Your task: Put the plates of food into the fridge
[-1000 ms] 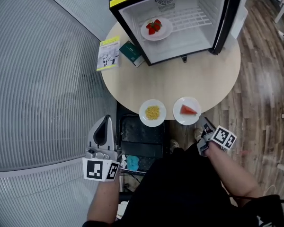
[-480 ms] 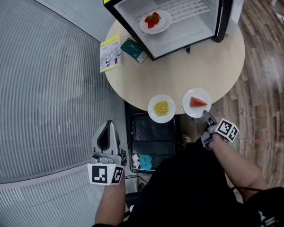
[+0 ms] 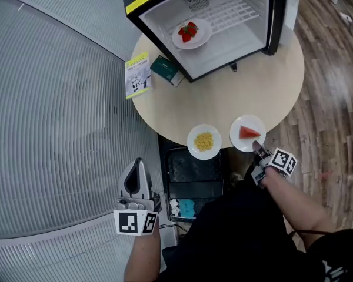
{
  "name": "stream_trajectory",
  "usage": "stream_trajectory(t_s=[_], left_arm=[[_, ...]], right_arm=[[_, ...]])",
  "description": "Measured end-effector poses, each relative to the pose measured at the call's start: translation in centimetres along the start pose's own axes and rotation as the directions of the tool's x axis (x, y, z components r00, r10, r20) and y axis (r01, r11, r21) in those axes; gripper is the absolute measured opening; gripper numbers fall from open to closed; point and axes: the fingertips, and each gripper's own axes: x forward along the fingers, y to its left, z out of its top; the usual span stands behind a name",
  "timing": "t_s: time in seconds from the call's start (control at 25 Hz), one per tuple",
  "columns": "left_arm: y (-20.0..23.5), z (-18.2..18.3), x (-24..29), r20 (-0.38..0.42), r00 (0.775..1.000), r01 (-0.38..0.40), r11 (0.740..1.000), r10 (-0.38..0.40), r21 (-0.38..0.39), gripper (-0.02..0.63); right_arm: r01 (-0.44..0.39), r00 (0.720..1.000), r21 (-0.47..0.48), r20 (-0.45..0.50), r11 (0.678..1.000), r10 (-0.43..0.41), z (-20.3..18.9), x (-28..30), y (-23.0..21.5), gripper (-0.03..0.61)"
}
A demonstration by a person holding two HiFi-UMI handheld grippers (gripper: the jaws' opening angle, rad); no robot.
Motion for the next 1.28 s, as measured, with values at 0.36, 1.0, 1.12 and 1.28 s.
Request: stream_trajectory(t_s=[0.36, 1.0, 1.12, 1.28], left_arm=[[-0.9, 0.8, 3.1, 0.025, 0.998, 0.049, 0.999, -0.049, -0.023, 0.005], [-1.8, 4.7, 9.7, 0.099, 0.993, 0.072, 0.995, -0.064, -0.071, 0.005], [-1.8, 5.7, 10.8, 0.12, 0.991, 0.069, 0.995, -0.06, -0.071, 0.005], [-1.4, 6.7, 12.5, 0.146, 0.989, 0.056, 0.991, -0.038, -0.12, 0.005]], right_arm=[[-0.017, 1.0, 0.009, -0.014, 1.0, 0.017, 1.2, -1.5, 1.2, 0.017], [-0.183, 0.983, 0.017, 0.03, 0.983, 0.183, 9.4, -1.2, 11.6, 0.017], [-0.212, 0.977, -0.002, 0.029, 0.977, 0.212, 11.3, -0.6, 13.9, 0.017], [-0.237, 0.971, -0.005, 0.029, 0.972, 0.237, 13.5, 0.4, 16.5, 0.017]])
